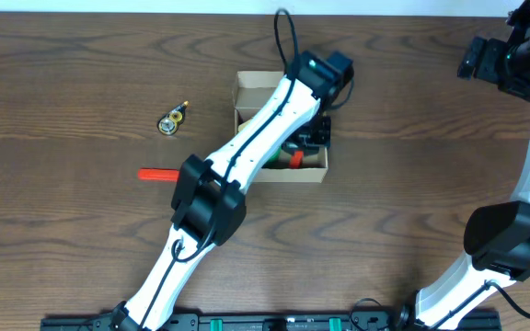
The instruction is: Pack container
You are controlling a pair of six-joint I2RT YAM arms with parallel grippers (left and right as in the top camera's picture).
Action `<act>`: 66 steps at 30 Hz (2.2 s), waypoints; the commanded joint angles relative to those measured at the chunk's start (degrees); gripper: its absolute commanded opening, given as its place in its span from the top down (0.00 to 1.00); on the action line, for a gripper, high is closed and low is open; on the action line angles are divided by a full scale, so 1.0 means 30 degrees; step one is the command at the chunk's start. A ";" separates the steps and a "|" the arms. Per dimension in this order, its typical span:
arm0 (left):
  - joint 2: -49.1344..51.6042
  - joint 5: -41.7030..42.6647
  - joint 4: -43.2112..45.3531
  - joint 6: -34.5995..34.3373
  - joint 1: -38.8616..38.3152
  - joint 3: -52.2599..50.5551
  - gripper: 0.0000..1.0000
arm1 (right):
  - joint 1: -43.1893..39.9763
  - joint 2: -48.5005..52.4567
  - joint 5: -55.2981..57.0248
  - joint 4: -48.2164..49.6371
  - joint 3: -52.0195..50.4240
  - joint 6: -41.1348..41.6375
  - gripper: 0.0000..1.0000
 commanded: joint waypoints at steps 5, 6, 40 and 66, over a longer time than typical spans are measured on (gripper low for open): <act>-0.1158 -0.4371 -0.2368 0.3147 0.0546 0.6193 0.56 | -0.0095 0.0175 -0.0197 -0.0087 0.0015 0.0299 0.03; -0.1523 -0.4889 -0.2368 0.3228 0.0714 0.6229 0.57 | -0.0095 0.0182 -0.0197 -0.0124 0.0015 0.0299 0.03; -0.2929 0.0335 -0.0525 1.7165 1.2203 -0.3883 0.19 | -0.0080 0.0182 -0.0262 0.0219 0.0015 0.0306 0.04; 0.1698 -0.1020 0.3177 1.8979 1.2211 -0.3891 0.21 | -0.0080 0.0182 -0.0262 0.0270 0.0015 0.0306 0.05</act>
